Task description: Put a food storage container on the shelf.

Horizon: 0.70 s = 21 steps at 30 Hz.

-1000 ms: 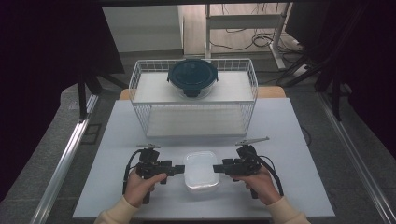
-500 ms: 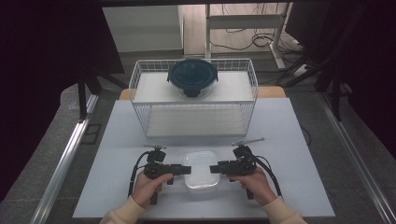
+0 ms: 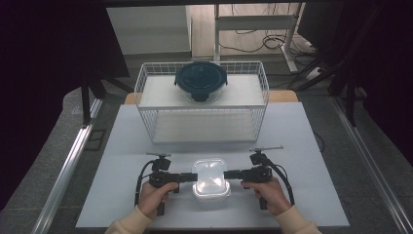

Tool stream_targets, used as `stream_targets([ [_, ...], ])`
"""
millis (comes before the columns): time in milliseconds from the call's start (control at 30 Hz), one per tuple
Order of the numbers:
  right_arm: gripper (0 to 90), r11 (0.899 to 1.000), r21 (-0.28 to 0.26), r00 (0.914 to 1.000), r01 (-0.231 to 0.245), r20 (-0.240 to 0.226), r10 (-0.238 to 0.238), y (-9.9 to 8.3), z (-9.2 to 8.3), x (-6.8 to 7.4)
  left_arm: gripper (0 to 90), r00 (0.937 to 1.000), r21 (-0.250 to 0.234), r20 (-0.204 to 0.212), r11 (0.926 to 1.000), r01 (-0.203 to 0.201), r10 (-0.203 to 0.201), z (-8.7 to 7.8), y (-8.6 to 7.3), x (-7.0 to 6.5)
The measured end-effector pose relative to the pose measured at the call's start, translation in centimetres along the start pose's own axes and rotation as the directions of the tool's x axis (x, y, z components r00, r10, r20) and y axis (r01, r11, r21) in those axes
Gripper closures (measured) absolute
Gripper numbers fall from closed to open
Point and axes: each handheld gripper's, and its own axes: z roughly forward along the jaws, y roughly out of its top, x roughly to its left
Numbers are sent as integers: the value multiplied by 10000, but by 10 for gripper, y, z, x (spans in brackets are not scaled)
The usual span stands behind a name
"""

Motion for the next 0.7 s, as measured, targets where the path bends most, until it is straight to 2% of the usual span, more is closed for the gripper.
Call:
stream_targets([
  [67,707,10000,-40,10000,16,-76,-17,-1,-2,1,673,10000,-74,12,10000,-67,67,-2,0,-1],
  [267,764,9999,-142,9977,-40,-683,30,-1,-9,5,720,9995,-288,-79,9992,-292,290,-9,-1,-4],
  [500,803,9994,-320,9980,104,-619,-124,-1,-11,7,782,9982,-474,-27,9971,-599,598,-16,-1,-9],
  [700,806,9986,-396,9970,358,-677,-384,0,-13,10,784,9978,-511,29,9965,-659,662,-19,0,-10],
])
